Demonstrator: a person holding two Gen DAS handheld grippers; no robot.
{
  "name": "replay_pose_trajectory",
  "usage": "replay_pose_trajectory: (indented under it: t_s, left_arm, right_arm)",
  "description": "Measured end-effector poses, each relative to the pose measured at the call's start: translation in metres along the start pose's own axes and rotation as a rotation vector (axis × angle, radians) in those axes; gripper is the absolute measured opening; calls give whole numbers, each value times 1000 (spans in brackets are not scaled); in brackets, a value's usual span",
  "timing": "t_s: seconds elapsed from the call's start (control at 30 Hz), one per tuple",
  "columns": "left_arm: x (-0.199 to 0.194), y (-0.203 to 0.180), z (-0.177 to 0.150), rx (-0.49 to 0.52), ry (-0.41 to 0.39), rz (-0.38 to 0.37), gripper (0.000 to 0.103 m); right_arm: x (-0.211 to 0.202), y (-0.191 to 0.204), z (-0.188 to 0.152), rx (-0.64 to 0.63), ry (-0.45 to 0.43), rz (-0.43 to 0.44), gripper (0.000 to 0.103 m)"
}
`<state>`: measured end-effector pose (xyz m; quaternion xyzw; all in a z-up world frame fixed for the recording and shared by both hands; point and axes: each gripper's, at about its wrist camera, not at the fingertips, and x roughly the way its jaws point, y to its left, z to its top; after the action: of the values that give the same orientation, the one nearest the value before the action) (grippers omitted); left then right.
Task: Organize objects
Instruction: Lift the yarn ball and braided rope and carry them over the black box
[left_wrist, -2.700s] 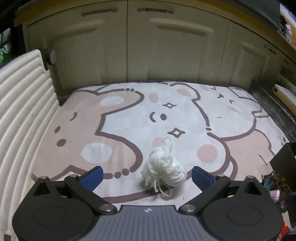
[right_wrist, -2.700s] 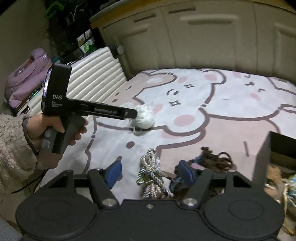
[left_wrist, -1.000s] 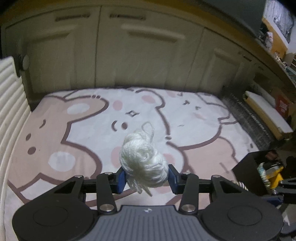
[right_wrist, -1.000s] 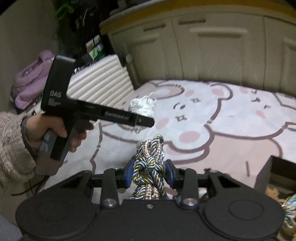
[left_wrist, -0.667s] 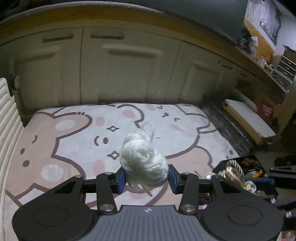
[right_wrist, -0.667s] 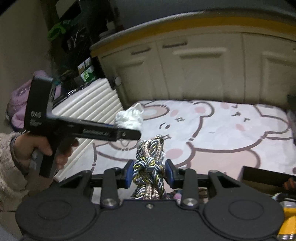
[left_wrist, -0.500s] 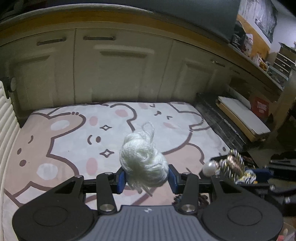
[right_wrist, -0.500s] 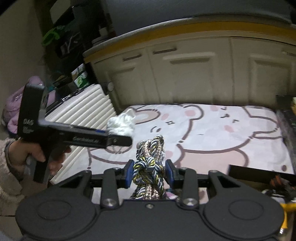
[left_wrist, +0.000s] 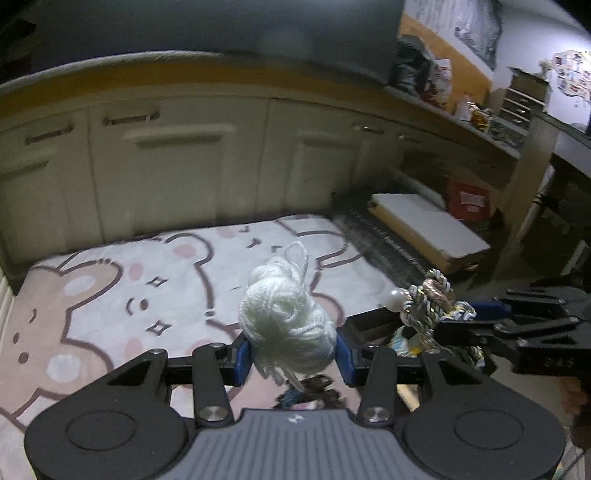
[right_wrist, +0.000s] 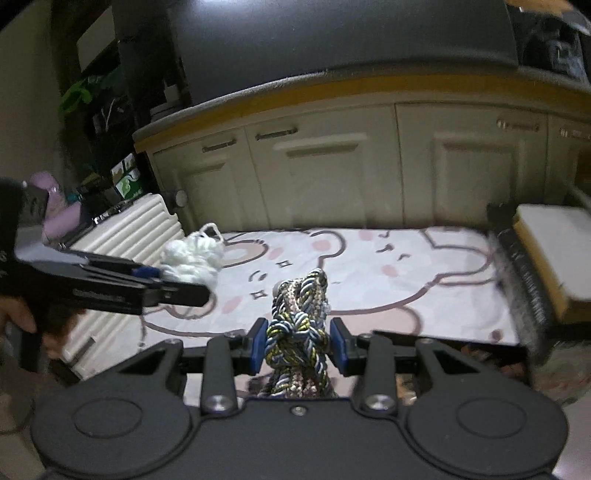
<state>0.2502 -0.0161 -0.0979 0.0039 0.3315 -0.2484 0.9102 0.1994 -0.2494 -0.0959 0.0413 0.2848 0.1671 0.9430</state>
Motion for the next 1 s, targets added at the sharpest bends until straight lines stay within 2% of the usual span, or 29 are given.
replay_pose_trajectory:
  t_s: [0.2,0.43,0.67,0.83,1.0]
  left_arm:
    - [10,-16,3,7,18,-67,46]
    - [32,-30,-2,4,80,-158,46]
    - [56,-52,-13,24,157,-252,46]
    - [75,-71,-24,65,212,-290,46]
    - [92,-91,-38,113,283,-343,46]
  right_arm:
    - [-6,-20,10,-176,69,39,37]
    - [3,-42,7,-401,260,58,37]
    - [15,-58,-14,-581,458,155,37]
    - [31,-64,-30,-669,583,197,37]
    - [38,-73,-39,-703,657,213,37]
